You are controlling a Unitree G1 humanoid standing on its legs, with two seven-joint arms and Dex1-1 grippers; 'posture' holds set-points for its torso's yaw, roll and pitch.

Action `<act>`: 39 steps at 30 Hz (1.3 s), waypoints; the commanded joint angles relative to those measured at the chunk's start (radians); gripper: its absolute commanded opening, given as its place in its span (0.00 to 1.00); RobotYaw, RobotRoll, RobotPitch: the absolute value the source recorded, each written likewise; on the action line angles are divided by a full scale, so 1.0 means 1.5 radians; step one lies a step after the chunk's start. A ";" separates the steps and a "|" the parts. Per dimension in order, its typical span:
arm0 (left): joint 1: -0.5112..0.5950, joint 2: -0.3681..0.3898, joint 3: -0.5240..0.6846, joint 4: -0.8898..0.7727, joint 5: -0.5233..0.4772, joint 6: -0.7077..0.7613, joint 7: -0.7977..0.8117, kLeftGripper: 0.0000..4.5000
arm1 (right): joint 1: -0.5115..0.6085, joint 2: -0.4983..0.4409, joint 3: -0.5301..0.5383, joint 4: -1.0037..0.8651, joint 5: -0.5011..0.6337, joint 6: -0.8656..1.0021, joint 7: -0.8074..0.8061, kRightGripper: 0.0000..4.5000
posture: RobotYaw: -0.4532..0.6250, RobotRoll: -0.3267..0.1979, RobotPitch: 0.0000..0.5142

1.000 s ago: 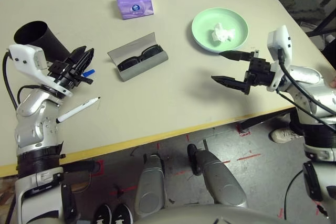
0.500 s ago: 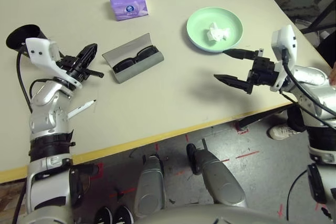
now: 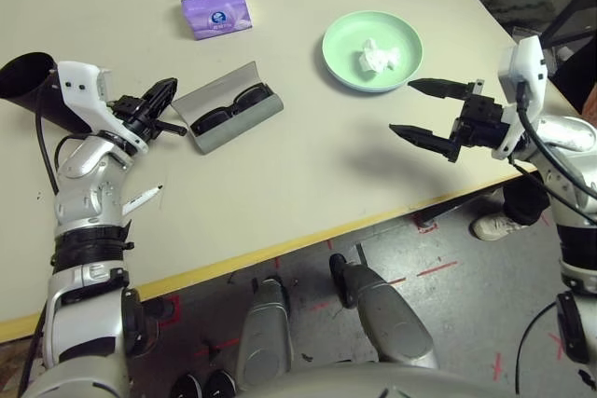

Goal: Organize and tidy the items on the table.

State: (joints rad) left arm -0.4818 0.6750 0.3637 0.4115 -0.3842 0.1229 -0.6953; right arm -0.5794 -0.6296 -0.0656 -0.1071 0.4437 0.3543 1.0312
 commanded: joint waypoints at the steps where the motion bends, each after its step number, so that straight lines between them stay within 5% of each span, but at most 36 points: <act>1: 0.031 0.021 -0.013 -0.031 -0.007 0.048 -0.031 0.01 | -0.004 -0.007 -0.007 -0.005 0.013 0.007 0.000 1.00 | 0.17 0.62 0.57; 39: 0.072 0.121 -0.026 -0.076 -0.020 0.141 -0.169 0.01 | -0.032 -0.016 0.014 0.024 0.065 0.030 0.100 1.00 | 0.17 0.62 0.57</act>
State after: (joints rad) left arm -0.3915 0.8423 0.3367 0.3008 -0.4214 0.3217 -0.9310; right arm -0.6225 -0.6424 -0.0394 -0.0694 0.5447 0.4075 1.1727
